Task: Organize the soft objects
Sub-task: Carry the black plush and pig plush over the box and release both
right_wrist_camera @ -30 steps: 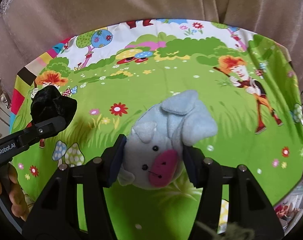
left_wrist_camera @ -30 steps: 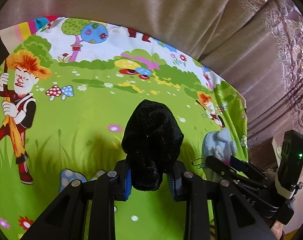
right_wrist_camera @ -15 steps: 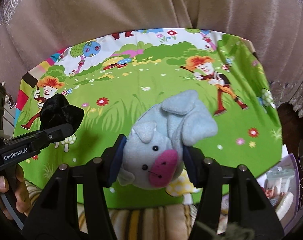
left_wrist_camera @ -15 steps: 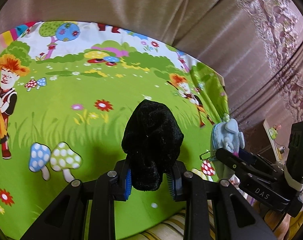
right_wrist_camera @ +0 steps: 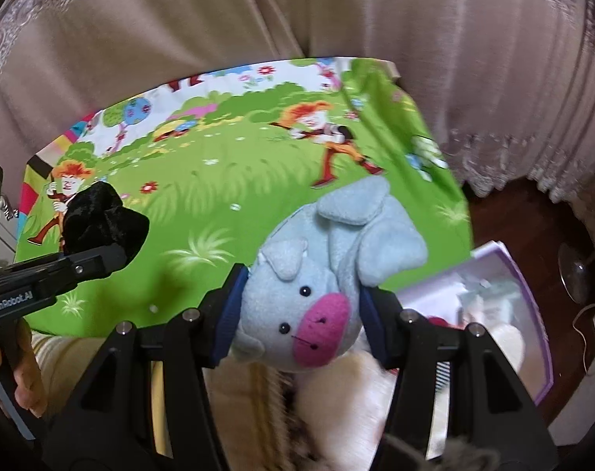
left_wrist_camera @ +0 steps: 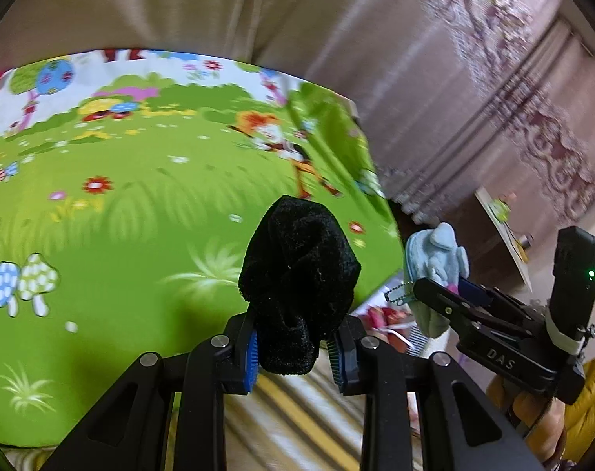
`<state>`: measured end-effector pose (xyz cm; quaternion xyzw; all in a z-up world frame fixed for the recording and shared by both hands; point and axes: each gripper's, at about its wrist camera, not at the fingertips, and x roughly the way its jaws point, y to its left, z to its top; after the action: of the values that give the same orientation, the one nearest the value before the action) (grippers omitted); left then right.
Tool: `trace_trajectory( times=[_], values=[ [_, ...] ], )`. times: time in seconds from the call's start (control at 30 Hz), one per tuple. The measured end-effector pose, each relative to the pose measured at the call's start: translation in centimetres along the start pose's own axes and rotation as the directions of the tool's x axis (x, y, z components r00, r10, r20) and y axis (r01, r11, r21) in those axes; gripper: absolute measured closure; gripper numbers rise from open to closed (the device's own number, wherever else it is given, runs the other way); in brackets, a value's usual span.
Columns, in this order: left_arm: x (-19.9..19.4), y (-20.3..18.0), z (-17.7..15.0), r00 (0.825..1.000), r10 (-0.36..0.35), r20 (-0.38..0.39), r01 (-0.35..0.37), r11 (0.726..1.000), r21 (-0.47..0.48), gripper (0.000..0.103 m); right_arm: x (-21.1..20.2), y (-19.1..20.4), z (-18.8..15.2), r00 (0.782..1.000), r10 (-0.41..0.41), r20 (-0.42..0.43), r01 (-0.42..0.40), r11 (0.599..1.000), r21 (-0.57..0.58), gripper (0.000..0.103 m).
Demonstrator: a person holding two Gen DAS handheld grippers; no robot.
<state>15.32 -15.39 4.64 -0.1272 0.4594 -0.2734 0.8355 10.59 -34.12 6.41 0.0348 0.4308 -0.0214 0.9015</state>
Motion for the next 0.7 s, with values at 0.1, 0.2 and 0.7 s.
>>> trace_trajectory(
  times=[0.1,0.2,0.7],
  values=[
    [0.5,-2.5,-0.9,1.0,-0.023,-0.021,0.024,0.999,0.034,0.074,-1.2,-2.2,-1.1,1.0,-0.03,0.002,0.03,0.999,0.023,0.044],
    [1.4,-5.2,-1.7,0.998,-0.044,-0.051,0.048,0.996,0.08,0.074,-2.3,-4.5,-2.3,0.998,-0.059,-0.003,0.059,0.997,0.048,0.044],
    [6.2,-15.8,-6.3,0.972,-0.087,-0.22,0.152,0.943,0.297,0.057,-4.8,-13.5,-7.2,0.974,-0.22,-0.047,0.225,0.959,0.17,0.034]
  ],
)
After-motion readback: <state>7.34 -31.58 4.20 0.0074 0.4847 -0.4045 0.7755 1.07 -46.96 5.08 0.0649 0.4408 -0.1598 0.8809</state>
